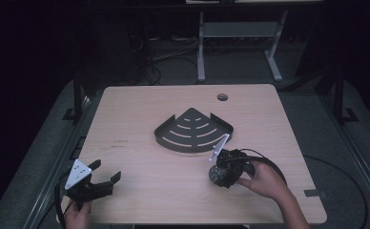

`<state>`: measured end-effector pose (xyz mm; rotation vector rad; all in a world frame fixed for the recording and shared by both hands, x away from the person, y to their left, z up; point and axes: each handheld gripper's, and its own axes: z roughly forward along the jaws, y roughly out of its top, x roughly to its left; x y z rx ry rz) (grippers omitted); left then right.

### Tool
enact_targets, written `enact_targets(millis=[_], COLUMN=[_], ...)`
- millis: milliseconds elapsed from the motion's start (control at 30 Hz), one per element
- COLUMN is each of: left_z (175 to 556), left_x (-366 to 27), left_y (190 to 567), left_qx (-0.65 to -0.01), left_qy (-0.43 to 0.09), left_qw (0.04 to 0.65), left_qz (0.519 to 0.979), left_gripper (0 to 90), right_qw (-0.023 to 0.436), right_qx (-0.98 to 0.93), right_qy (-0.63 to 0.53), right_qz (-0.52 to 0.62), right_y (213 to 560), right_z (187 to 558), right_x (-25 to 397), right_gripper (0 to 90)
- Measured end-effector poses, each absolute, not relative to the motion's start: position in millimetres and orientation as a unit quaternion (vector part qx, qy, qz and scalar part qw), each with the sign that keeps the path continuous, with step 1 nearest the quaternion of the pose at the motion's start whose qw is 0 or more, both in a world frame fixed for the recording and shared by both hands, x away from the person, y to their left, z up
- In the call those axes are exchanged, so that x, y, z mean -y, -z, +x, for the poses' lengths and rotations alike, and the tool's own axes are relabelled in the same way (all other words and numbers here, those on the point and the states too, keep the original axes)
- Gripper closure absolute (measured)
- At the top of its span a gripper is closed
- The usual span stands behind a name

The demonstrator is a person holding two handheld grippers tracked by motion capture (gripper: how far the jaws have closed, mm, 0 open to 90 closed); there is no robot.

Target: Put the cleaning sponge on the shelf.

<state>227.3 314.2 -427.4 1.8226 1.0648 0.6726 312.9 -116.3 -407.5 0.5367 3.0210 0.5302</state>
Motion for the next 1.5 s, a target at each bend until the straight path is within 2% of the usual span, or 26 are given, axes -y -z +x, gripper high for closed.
enact_targets(millis=[1500], left_z=[228], left_x=[-314], left_y=[427], left_qx=[-0.431], left_qy=[-0.271], left_qw=[0.448], left_qz=[0.735], left_gripper=[13.2], right_qw=[0.001], right_qx=[-0.970], right_qy=[-0.178], right_qz=[0.165], right_y=[373], right_z=[350], right_x=[94], right_gripper=[33.4])
